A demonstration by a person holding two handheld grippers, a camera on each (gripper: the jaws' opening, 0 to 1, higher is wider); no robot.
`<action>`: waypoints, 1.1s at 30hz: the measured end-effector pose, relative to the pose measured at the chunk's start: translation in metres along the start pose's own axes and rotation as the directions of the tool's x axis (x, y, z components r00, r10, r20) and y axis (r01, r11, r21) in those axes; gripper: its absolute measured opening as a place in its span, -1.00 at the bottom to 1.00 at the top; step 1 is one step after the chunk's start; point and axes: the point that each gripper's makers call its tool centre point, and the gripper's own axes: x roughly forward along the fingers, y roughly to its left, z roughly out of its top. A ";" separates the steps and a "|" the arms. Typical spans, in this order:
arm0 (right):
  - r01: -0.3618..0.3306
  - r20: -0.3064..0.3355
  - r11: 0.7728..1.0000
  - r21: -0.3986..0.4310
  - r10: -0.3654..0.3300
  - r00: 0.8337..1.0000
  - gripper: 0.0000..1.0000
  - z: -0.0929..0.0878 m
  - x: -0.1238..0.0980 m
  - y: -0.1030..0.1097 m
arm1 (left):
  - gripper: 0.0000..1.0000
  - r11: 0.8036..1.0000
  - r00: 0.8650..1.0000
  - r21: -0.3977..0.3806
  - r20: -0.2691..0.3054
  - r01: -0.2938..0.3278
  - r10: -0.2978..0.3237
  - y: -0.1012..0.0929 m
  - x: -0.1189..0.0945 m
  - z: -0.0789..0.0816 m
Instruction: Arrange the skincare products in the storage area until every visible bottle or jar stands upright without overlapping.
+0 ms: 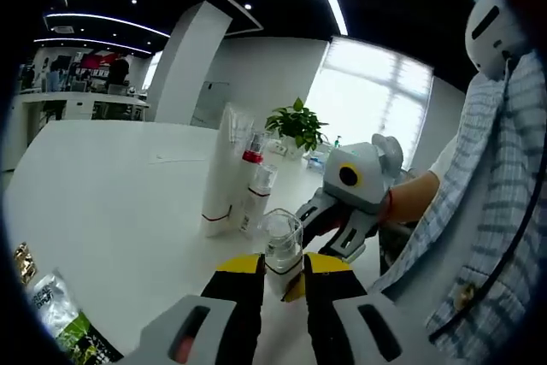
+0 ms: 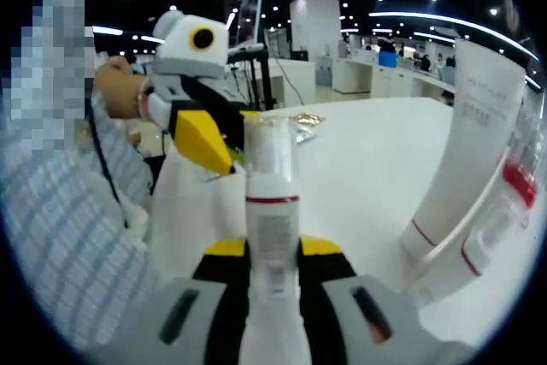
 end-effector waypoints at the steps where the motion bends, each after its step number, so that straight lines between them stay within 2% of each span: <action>1: 0.007 -0.010 1.000 -0.009 -0.007 1.000 -0.62 -0.004 0.002 0.000 | -0.62 1.000 1.000 0.010 0.005 0.014 -0.014 -0.004 0.001 0.001; 6: 0.011 0.008 1.000 -0.014 -0.010 1.000 -0.62 -0.004 0.003 0.003 | -0.62 0.998 0.998 0.037 -0.041 0.046 -0.044 -0.011 0.006 -0.009; 9: 0.011 0.004 0.998 -0.055 -0.010 1.000 -0.62 -0.005 0.003 0.005 | -0.62 0.997 0.997 0.057 -0.059 0.046 -0.043 -0.013 0.007 -0.014; 13: 0.017 0.007 0.999 -0.052 -0.017 1.000 -0.61 -0.006 0.001 0.004 | -0.62 0.997 0.995 0.059 -0.095 0.043 -0.037 -0.010 0.006 -0.023; 15: 0.026 0.008 0.997 -0.068 -0.026 1.000 -0.60 -0.006 0.002 0.003 | -0.62 0.997 0.991 0.072 -0.136 0.007 0.003 -0.002 0.005 -0.035; 17: 0.033 0.008 0.997 -0.069 -0.033 0.999 -0.58 -0.006 0.003 0.002 | -0.62 0.998 0.990 0.066 -0.142 -0.011 0.021 0.002 0.005 -0.038; 19: 0.054 -0.003 0.996 -0.067 -0.054 0.999 -0.41 -0.008 0.002 -0.002 | -0.62 0.997 0.987 0.053 -0.151 -0.057 0.064 0.011 0.005 -0.043; 21: 0.059 -0.002 0.997 -0.053 -0.060 0.998 -0.39 -0.009 0.001 -0.003 | -0.62 0.995 0.982 0.054 -0.165 -0.088 0.095 0.017 0.005 -0.048; 24: 0.074 -0.008 0.996 -0.049 -0.074 0.997 -0.40 -0.013 -0.005 -0.007 | -0.62 0.993 0.974 0.064 -0.199 -0.099 0.110 0.017 0.007 -0.058; 26: 0.079 -0.008 0.996 -0.047 -0.080 0.997 -0.39 -0.014 -0.010 -0.008 | -0.62 0.992 0.972 0.068 -0.201 -0.110 0.121 0.016 0.009 -0.060; 29: 0.091 -0.005 0.995 -0.029 -0.091 0.996 -0.39 -0.018 -0.020 -0.008 | -0.63 0.979 0.961 0.091 -0.196 -0.181 0.195 0.019 0.016 -0.064; 32: 0.116 -0.003 0.993 -0.016 -0.116 0.993 -0.39 -0.022 -0.029 -0.011 | -0.64 0.976 0.955 0.098 -0.206 -0.195 0.212 0.015 0.020 -0.068; 33: 0.150 -0.006 0.989 -0.013 -0.150 0.989 -0.39 -0.026 -0.037 -0.017 | -0.66 0.974 0.952 0.103 -0.216 -0.200 0.218 0.012 0.024 -0.072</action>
